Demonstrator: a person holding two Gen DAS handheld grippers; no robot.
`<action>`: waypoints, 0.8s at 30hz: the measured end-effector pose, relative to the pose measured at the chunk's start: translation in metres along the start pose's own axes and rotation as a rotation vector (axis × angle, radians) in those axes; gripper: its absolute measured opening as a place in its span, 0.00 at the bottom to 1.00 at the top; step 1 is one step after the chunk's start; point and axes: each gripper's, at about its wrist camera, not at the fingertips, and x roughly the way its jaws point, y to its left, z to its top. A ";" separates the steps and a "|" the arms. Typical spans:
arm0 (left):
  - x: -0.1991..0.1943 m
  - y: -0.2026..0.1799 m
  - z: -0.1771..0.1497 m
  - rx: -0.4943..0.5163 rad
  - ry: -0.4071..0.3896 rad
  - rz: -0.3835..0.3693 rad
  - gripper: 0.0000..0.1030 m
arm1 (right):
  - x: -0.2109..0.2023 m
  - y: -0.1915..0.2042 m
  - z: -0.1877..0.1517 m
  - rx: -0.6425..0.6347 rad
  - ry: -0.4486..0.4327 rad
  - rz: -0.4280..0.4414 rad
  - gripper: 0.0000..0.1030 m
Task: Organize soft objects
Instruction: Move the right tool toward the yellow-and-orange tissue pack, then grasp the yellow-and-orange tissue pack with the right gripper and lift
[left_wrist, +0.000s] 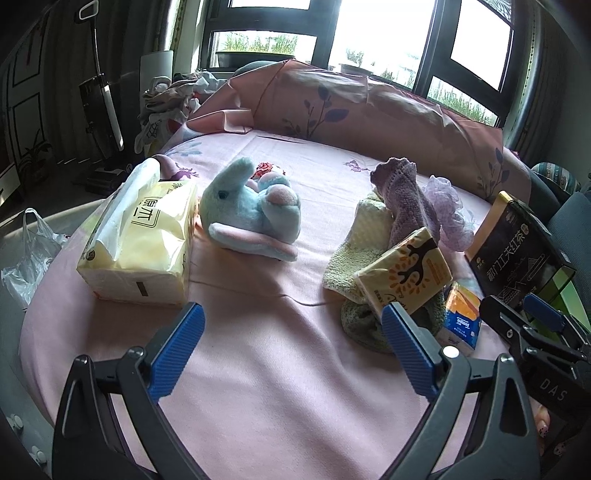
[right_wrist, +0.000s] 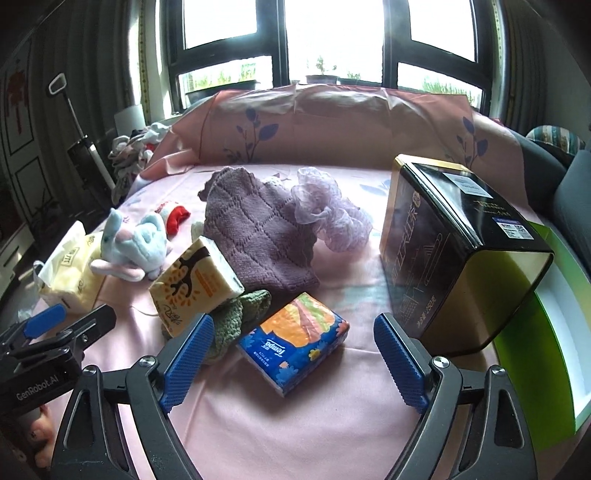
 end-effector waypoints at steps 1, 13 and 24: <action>0.000 0.000 0.000 -0.004 0.001 -0.010 0.91 | -0.002 0.000 0.001 0.004 -0.003 0.014 0.86; 0.009 -0.006 0.011 -0.113 0.073 -0.293 0.62 | -0.006 0.010 0.059 0.077 0.080 0.367 0.62; 0.039 -0.019 0.012 -0.135 0.173 -0.288 0.37 | 0.065 0.017 0.055 0.097 0.228 0.402 0.49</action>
